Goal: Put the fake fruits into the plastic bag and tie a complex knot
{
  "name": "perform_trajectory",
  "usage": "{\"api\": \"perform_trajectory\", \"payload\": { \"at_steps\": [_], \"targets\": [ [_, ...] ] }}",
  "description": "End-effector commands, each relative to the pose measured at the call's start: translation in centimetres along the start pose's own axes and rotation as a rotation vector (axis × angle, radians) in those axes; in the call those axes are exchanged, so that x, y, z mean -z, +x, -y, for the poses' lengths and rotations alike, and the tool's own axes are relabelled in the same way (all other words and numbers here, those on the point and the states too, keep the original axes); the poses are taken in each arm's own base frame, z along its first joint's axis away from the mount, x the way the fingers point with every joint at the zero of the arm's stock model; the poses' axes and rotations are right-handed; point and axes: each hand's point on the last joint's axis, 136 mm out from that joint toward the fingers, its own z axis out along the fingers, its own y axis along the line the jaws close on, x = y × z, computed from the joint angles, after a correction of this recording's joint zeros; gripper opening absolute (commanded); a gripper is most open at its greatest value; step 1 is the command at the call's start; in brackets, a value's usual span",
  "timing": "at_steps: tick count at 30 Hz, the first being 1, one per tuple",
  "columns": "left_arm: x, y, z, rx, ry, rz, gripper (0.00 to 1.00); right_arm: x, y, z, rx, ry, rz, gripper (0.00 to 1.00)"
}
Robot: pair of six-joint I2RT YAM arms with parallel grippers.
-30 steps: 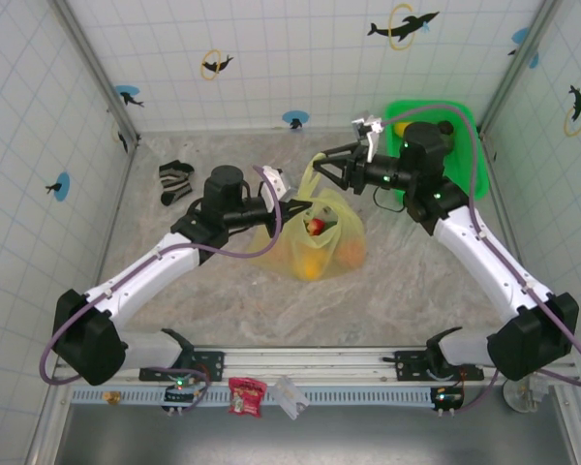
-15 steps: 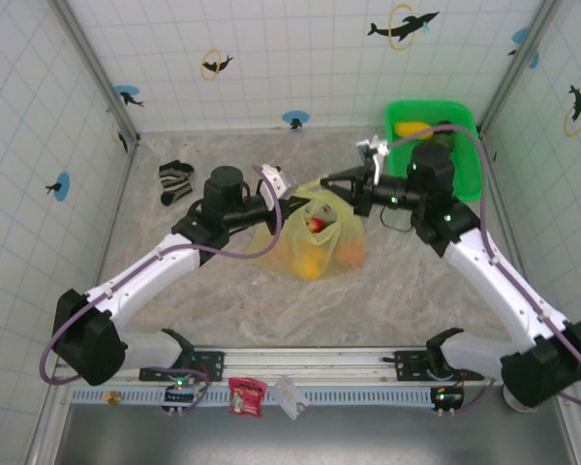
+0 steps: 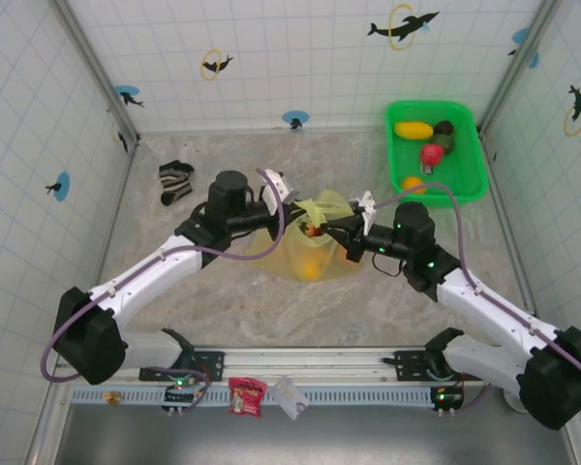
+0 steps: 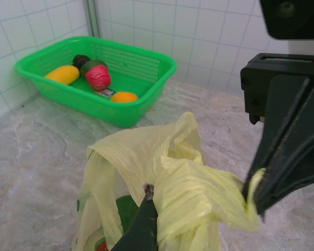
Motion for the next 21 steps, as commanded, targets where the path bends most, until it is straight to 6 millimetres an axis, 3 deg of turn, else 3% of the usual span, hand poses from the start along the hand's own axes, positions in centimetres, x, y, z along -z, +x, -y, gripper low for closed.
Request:
{"api": "perform_trajectory", "payload": {
  "at_steps": [1,4,9,16,21],
  "targets": [
    [0.5,-1.1,-0.8,-0.003,-0.033,0.048,0.0,-0.9,-0.3,2.0,0.02,0.096,0.034,0.0],
    [0.6,-1.2,-0.5,0.0,-0.022,0.062,0.0,-2.0,-0.1,2.1,0.034,0.098,0.017,0.0],
    [0.5,-1.1,0.4,-0.015,0.031,0.059,0.0,-1.8,-0.5,4.0,0.033,0.208,0.056,0.0],
    [0.6,-1.5,0.2,-0.054,0.018,0.062,0.0,-1.8,-0.8,4.1,0.033,0.218,0.064,0.0],
    [0.7,-1.5,0.3,-0.086,0.022,0.056,0.06,-1.8,-0.8,4.2,0.036,0.22,0.06,0.0]
  ]
}}
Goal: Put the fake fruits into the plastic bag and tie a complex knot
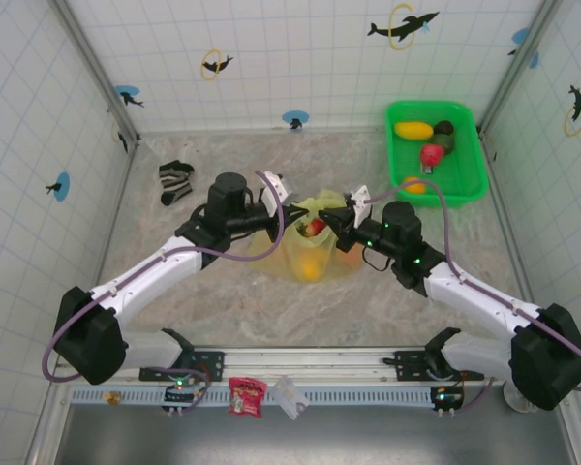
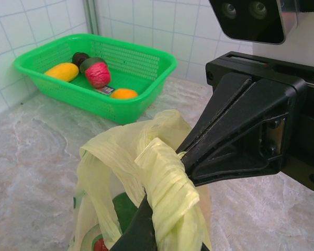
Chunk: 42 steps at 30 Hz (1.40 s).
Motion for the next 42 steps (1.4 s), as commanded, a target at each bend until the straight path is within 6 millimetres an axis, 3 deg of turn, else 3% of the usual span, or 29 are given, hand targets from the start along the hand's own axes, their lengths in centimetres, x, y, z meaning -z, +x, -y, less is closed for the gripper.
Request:
{"api": "perform_trajectory", "payload": {
  "at_steps": [1,6,12,14,27,32,35,39,42],
  "targets": [
    [0.8,-2.3,0.3,-0.089,0.012,0.056,0.07,-0.1,-0.7,0.7,0.008,0.043,0.014,0.0],
    [0.7,-2.1,0.4,-0.113,0.021,0.04,0.08,-0.1,-0.7,0.6,0.012,0.037,0.012,0.0],
    [0.6,-1.6,1.2,-0.106,0.078,0.03,0.17,-0.2,-0.7,0.5,0.016,0.038,0.006,0.0],
    [0.7,-2.8,1.1,-0.128,0.072,0.043,0.18,-0.2,-0.7,0.5,0.017,0.04,0.005,0.0],
    [-0.2,-2.8,0.6,-0.07,0.079,0.044,0.31,-0.6,-1.1,-0.6,0.031,0.028,0.012,0.0],
    [-0.4,-2.7,0.4,-0.049,0.077,0.047,0.32,-0.9,-0.9,-1.1,0.041,0.037,0.016,0.0],
    [-0.5,-2.7,0.3,-0.044,0.076,0.045,0.23,-1.1,-0.7,-1.1,0.04,0.043,0.018,0.0],
    [-0.5,-2.8,0.4,-0.053,0.081,0.047,0.01,-1.0,-0.7,-0.8,0.04,0.064,0.024,0.0],
    [-0.4,-2.6,0.4,-0.069,0.076,0.036,0.0,-0.8,-0.7,-0.5,0.047,0.082,0.025,0.0]
  ]
}}
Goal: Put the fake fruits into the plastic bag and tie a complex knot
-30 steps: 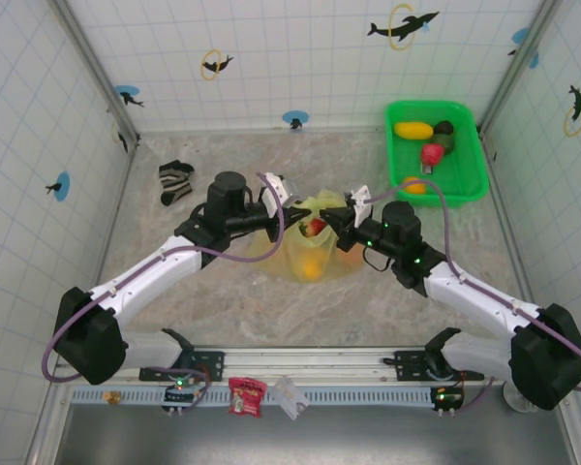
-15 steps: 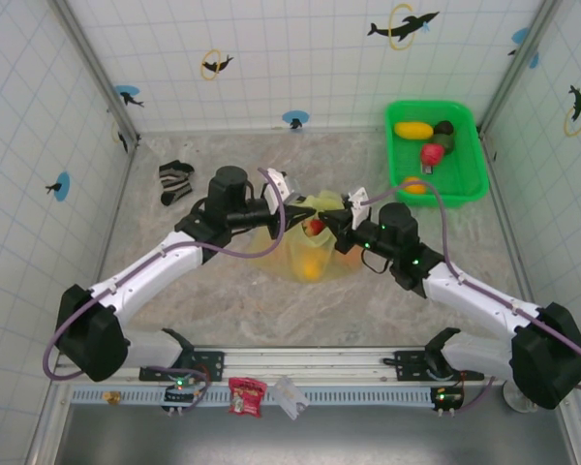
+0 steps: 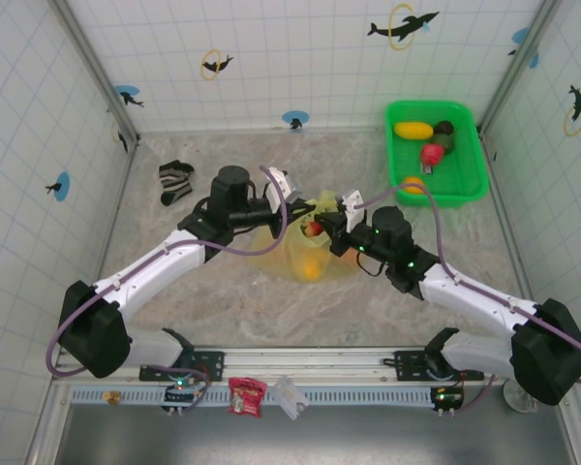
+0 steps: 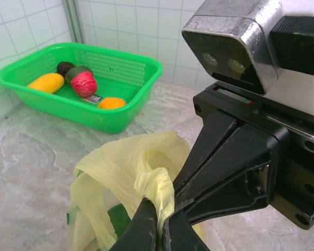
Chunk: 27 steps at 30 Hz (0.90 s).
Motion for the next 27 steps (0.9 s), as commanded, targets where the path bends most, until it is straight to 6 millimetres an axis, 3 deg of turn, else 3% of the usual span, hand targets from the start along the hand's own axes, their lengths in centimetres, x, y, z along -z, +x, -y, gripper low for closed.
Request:
{"api": "perform_trajectory", "payload": {
  "at_steps": [1,3,7,9,12,18,22,27],
  "targets": [
    [0.3,-1.4,-0.1,-0.041,0.003,0.026,0.0,0.1,-2.1,0.2,0.024,0.028,0.06,0.0],
    [0.5,-1.4,-0.1,-0.049,-0.004,0.027,0.0,0.0,-2.0,0.3,0.03,0.031,0.051,0.04],
    [0.7,-1.6,-0.3,-0.077,-0.03,0.028,0.0,0.1,-1.4,-0.8,0.087,-0.03,-0.022,0.34],
    [0.8,-1.6,-0.4,-0.098,-0.045,0.025,0.0,0.8,-1.2,-1.7,0.153,-0.093,-0.078,0.4],
    [0.9,-1.5,-0.5,-0.124,-0.065,0.02,0.0,2.9,-1.5,-2.8,0.267,-0.165,-0.134,0.44],
    [1.2,-1.8,-0.5,-0.169,-0.084,0.023,0.0,6.3,-5.2,-3.9,0.423,-0.207,-0.096,0.51],
    [1.3,-1.9,0.0,-0.197,-0.064,0.029,0.0,5.5,-5.6,-1.5,0.569,-0.101,-0.14,0.48],
    [1.0,-1.4,0.8,-0.227,-0.04,0.009,0.0,4.0,-5.4,-0.6,0.755,-0.125,-0.186,0.5]
  ]
}}
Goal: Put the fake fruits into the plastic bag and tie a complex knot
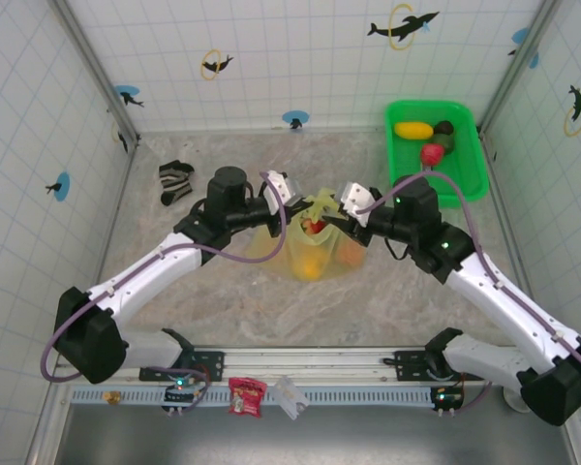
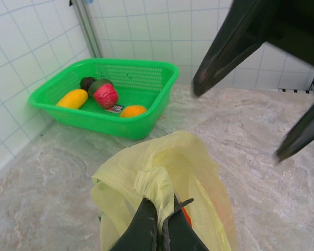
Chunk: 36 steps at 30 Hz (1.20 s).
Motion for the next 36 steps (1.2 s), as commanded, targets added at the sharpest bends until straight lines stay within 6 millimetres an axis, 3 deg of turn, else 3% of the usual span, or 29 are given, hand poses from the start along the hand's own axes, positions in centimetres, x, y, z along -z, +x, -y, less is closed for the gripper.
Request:
{"api": "perform_trajectory", "payload": {
  "at_steps": [1,9,14,23,36],
  "targets": [
    [0.5,-0.6,1.1,-0.076,0.026,0.007,0.0,-0.6,0.3,0.7,0.174,-0.028,-0.058,0.5],
    [0.3,-0.6,2.0,-0.091,0.056,-0.004,0.0,-2.6,-2.2,0.9,0.244,-0.162,-0.031,0.54],
    [0.3,-0.6,2.3,-0.109,0.057,-0.008,0.0,-3.1,-1.3,0.2,0.248,-0.231,-0.073,0.48],
    [0.7,-0.4,2.4,-0.132,0.047,-0.018,0.0,-1.8,-0.1,-0.3,0.279,-0.248,-0.068,0.49],
    [0.7,-0.7,3.1,-0.14,0.075,-0.008,0.0,-3.3,0.8,-1.1,0.29,-0.286,-0.095,0.47]
  ]
}}
